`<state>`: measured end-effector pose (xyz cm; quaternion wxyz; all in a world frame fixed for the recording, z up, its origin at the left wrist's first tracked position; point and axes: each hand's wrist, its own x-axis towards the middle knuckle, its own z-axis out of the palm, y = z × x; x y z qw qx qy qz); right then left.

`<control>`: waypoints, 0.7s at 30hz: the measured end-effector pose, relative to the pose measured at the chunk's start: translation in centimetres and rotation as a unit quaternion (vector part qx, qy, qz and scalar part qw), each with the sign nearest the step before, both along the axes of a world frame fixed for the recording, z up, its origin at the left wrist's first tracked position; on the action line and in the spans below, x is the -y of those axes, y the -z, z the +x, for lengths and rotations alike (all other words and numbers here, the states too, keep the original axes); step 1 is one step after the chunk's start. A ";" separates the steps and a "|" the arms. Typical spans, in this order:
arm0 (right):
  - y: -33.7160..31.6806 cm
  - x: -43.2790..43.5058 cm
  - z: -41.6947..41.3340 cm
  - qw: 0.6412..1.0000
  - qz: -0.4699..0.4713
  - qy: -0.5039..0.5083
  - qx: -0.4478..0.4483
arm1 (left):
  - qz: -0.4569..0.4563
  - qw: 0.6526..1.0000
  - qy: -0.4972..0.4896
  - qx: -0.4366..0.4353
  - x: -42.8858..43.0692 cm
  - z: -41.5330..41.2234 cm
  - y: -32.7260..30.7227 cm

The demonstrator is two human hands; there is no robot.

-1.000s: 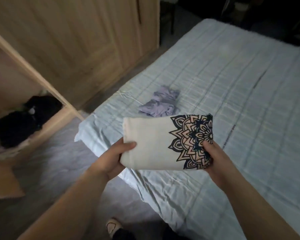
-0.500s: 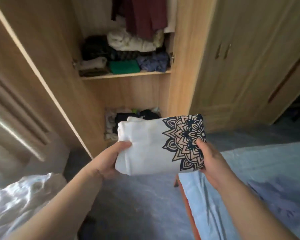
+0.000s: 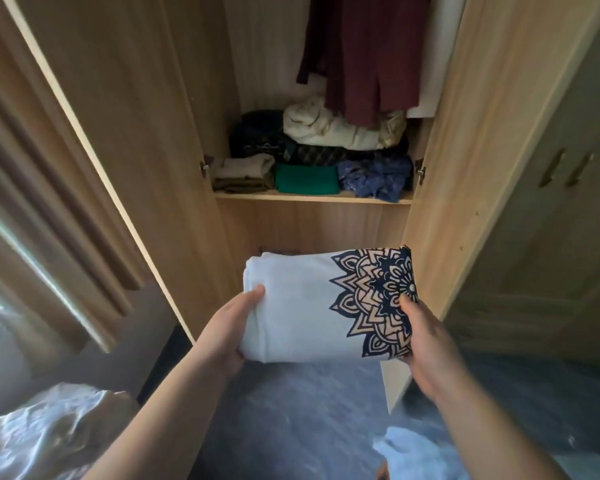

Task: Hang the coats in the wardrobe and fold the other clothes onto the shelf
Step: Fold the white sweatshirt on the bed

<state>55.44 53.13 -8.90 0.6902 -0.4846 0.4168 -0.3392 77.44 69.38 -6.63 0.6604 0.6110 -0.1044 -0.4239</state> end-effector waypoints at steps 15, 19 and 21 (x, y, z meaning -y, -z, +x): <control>1.0 21.5 13.2 0.994 -0.054 -0.045 -0.088 | -0.009 0.993 -0.094 0.066 19.4 9.6 -1.3; 2.0 26.4 19.1 0.987 -0.084 -0.031 -0.133 | -0.001 0.994 -0.081 0.073 25.0 16.4 0.2; 1.9 28.9 22.8 0.982 -0.101 -0.030 -0.157 | -0.002 0.994 -0.074 0.078 28.0 20.5 1.1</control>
